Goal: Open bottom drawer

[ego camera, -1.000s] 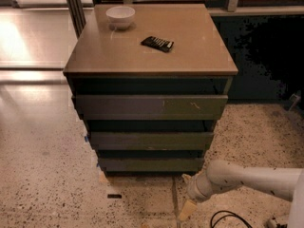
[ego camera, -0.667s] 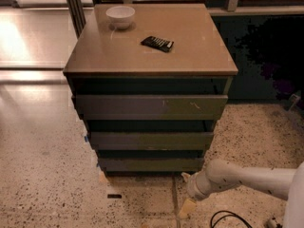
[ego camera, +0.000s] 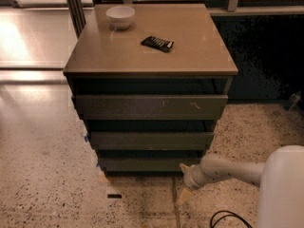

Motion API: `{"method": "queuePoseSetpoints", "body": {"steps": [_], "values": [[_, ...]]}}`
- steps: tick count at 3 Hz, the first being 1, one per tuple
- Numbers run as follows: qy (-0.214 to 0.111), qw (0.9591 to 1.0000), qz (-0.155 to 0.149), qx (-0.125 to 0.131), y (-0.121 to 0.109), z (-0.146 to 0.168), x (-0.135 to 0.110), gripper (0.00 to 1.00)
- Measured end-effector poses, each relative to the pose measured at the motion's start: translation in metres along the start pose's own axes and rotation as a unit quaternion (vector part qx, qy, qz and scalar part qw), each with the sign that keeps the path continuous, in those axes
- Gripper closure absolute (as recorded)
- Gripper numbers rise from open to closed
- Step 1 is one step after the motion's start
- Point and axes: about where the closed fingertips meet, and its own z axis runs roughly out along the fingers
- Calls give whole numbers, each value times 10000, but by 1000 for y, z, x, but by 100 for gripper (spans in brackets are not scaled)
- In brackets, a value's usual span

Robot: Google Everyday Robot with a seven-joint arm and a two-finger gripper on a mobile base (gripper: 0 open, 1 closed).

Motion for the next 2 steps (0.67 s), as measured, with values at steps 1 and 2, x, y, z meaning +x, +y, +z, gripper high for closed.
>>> {"method": "queuePoseSetpoints", "body": {"steps": [1, 2], "values": [[-48, 10000, -59, -29, -1, 3, -4, 0], [-246, 9993, -257, -111, -7, 14, -18, 0]]}}
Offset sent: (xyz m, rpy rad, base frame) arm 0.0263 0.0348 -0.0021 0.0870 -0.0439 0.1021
